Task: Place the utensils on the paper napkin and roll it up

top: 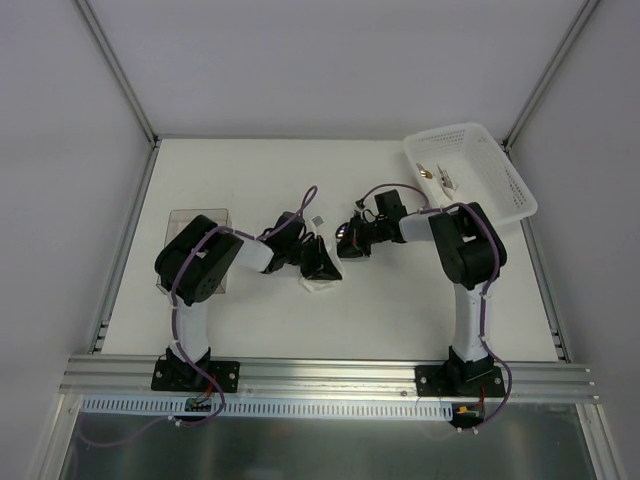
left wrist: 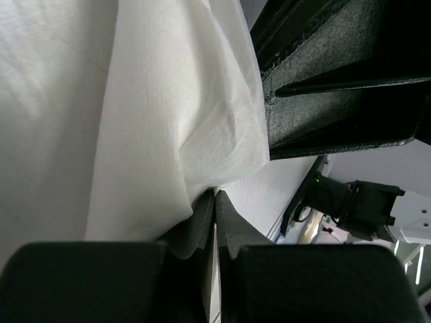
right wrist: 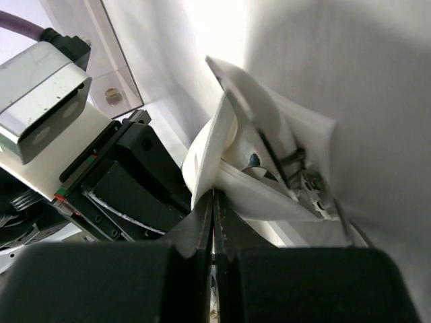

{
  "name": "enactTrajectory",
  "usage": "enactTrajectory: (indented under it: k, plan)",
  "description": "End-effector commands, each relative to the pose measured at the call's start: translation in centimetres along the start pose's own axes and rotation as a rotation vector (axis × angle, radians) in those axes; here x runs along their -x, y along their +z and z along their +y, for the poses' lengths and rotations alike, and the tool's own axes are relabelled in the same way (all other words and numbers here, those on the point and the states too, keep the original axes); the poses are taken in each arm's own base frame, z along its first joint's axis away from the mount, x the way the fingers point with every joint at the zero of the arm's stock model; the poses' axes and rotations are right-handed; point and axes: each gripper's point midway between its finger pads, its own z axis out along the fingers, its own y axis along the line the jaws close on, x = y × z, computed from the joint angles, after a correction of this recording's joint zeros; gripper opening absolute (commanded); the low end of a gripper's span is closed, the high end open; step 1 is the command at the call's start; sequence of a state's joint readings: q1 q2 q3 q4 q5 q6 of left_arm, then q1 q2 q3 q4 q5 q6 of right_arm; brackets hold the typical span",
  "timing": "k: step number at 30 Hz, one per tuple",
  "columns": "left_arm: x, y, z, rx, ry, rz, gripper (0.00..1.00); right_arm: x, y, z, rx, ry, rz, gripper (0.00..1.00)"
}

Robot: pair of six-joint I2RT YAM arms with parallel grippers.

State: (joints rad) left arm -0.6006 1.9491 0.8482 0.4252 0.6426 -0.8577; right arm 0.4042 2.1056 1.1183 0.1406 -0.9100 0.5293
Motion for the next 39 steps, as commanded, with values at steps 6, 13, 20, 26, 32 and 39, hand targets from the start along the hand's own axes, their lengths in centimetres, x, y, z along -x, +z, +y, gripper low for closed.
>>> enactTrajectory:
  k: [6,13,20,26,32,39]
  plan:
    - [-5.8,0.9,7.9,0.190,-0.174,0.143,0.00,-3.2,-4.1,-4.4,-0.259,0.038,0.075,0.02]
    - [-6.1,1.0,8.7,0.204,-0.193,0.153,0.00,-2.5,-7.1,-1.8,-0.215,-0.055,0.086,0.03]
    - [-6.3,1.0,8.8,0.203,-0.176,0.165,0.00,-1.2,-8.1,3.2,-0.095,-0.202,0.000,0.01]
    - [-6.4,0.7,9.1,0.223,-0.159,0.167,0.00,-0.3,-6.7,5.9,-0.063,-0.235,-0.054,0.02]
    - [-6.1,0.6,8.8,0.228,-0.142,0.160,0.00,0.2,-4.5,5.1,-0.091,-0.203,-0.069,0.03]
    - [-5.8,0.3,8.6,0.237,-0.128,0.152,0.00,1.1,-2.5,2.8,-0.131,-0.147,-0.071,0.02]
